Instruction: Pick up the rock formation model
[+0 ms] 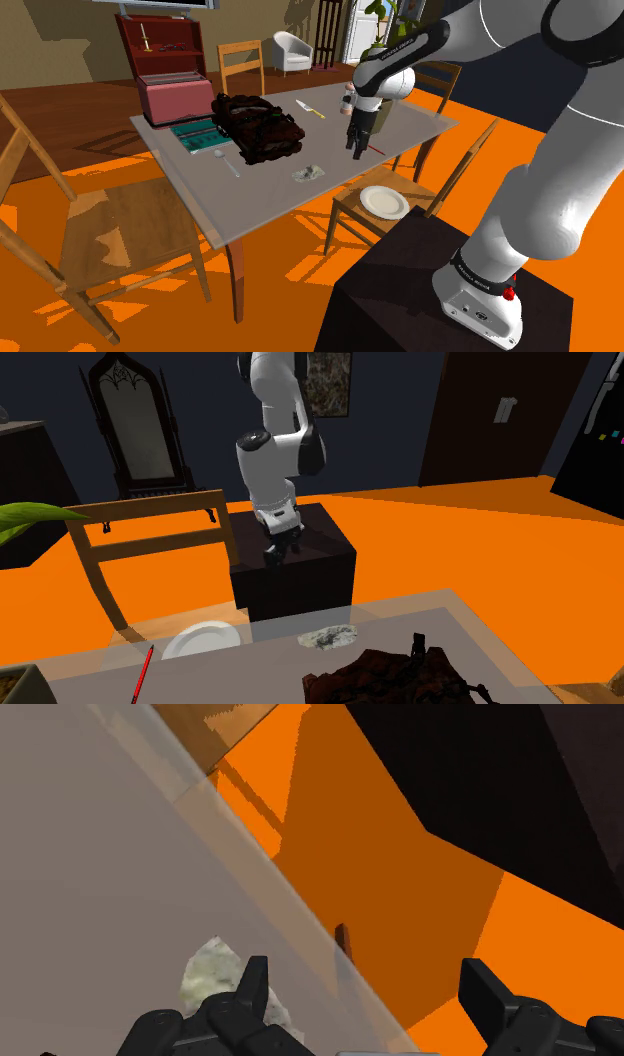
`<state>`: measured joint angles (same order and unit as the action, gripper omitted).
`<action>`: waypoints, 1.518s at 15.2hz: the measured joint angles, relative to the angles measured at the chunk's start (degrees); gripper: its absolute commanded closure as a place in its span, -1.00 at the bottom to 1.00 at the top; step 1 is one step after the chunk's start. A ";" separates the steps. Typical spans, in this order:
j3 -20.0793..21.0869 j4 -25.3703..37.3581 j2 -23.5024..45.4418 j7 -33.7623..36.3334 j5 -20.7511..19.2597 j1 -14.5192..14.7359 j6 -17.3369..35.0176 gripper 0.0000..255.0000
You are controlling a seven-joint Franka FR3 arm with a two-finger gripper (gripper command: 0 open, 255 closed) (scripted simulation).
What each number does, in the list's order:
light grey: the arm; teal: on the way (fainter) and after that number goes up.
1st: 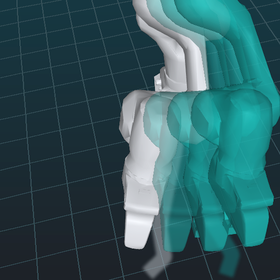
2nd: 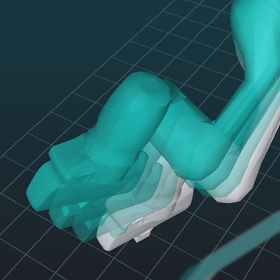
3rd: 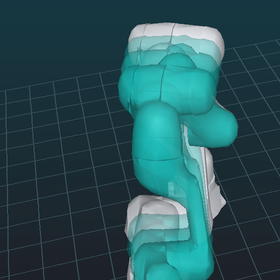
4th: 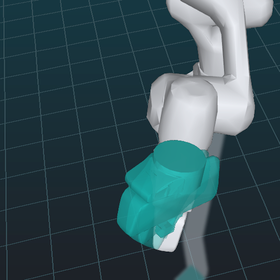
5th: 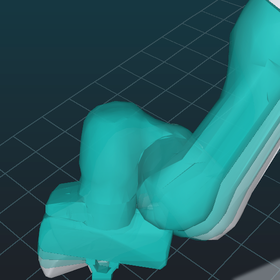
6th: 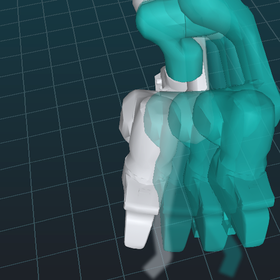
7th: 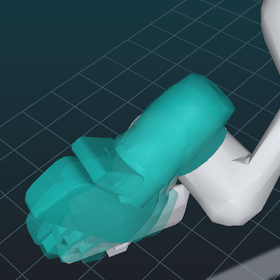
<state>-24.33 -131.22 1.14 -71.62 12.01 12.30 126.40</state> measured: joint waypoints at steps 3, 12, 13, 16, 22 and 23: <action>0.94 4.52 7.07 -9.59 5.55 -0.26 1.07 -1.00; 8.67 23.36 27.17 -31.32 16.15 -4.35 -0.47 -1.00; 9.66 25.27 29.00 -33.00 16.66 -4.61 -0.66 -1.00; 11.29 28.47 32.45 -35.74 17.58 -5.14 -0.53 -1.00; 12.30 28.93 35.64 -37.46 18.94 -5.61 1.97 -1.00; 12.36 28.88 35.84 -37.62 19.05 -5.67 2.20 1.00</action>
<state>-11.97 -102.34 36.99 -109.25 31.06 6.63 128.60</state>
